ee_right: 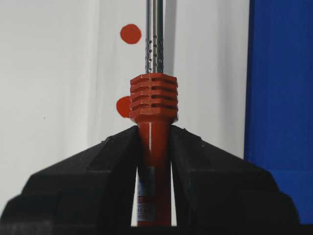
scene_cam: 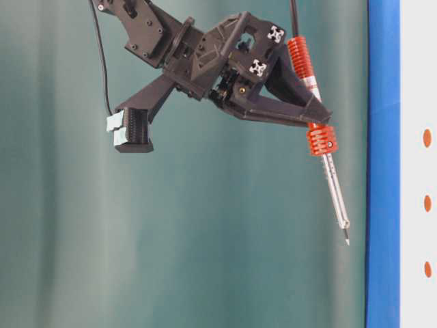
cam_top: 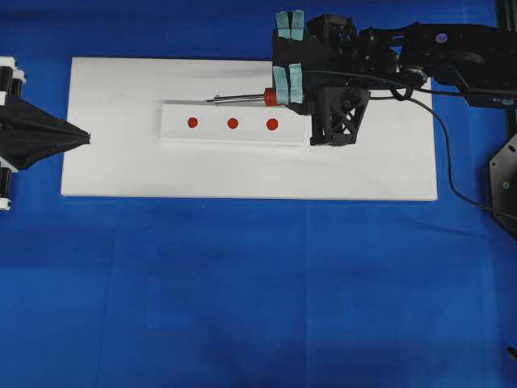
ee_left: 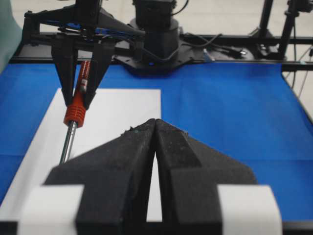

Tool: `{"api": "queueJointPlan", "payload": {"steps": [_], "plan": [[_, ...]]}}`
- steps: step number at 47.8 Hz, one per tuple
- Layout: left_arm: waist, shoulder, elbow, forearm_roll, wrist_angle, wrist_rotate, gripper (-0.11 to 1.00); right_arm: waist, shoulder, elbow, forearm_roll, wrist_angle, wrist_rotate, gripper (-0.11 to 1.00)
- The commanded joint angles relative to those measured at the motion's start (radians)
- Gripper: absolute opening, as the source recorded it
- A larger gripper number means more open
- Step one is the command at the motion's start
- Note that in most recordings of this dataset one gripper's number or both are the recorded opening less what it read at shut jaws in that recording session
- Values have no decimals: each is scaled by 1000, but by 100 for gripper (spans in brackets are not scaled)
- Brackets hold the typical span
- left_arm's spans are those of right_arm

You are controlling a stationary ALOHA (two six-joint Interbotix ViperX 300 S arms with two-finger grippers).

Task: Touch the tip of the soldering iron to the mark.
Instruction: 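Tilt the iron tip down toward the leftmost red dot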

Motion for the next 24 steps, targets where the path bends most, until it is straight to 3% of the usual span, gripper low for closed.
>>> {"api": "queueJointPlan", "payload": {"steps": [1, 24], "plan": [[-2, 3, -14, 2, -5, 0, 0, -2, -12, -25, -2, -6, 3, 6], [-3, 3, -14, 2, -5, 0, 0, 12, 31, -26, 0, -21, 9, 6]]}}
